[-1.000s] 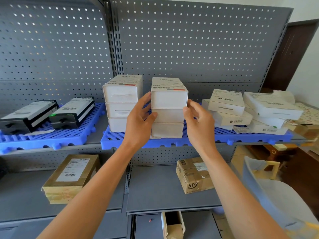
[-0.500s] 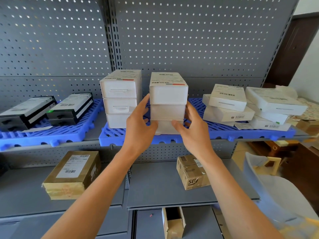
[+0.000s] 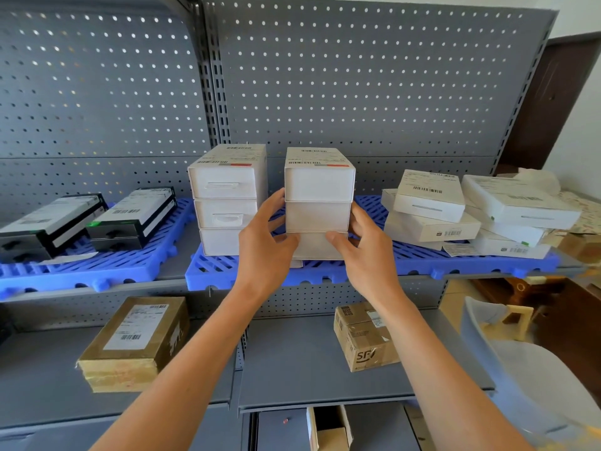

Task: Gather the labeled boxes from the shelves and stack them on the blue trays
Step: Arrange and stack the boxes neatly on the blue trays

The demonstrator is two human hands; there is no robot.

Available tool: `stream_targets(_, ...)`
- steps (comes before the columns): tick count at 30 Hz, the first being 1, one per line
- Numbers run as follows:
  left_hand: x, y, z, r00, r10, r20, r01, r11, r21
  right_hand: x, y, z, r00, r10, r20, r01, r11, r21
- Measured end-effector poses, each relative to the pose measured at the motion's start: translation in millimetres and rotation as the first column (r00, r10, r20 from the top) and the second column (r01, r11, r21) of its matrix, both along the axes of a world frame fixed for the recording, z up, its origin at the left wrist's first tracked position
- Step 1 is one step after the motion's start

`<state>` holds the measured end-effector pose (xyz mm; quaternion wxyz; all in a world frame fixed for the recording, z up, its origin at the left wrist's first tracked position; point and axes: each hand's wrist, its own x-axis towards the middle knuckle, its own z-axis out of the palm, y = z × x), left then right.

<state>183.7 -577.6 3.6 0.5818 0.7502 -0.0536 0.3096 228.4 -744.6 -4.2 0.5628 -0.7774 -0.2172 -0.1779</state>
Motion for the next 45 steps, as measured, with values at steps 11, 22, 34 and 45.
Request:
stream_targets(11, 17.2, -7.5, 2.3, 0.998, 0.055, -0.043, -0.055, 0.998, -0.001, 25.2, 5.3, -0.2, 0.999, -0.048, 0.007, 0.049, 0.992, -0.119)
stream_targets(22, 21.8, -5.3, -1.9, 0.995, 0.081, -0.052, -0.079, 0.996, 0.048, 26.5, 7.0, 0.2, 0.997, -0.068, -0.025, 0.065, 0.992, -0.108)
stream_targets(34, 14.3, -20.4, 15.7, 0.999, 0.036, -0.010, -0.035, 0.999, 0.016, 10.5, 12.0, 23.3, 0.999, 0.030, -0.037, -0.030, 1.000, 0.002)
stream_targets(45, 13.8, -19.9, 15.4, 0.995, 0.016, -0.103, -0.011, 0.999, 0.046, 9.0, 10.2, 19.9, 0.994, 0.048, -0.102, -0.052, 0.998, -0.036)
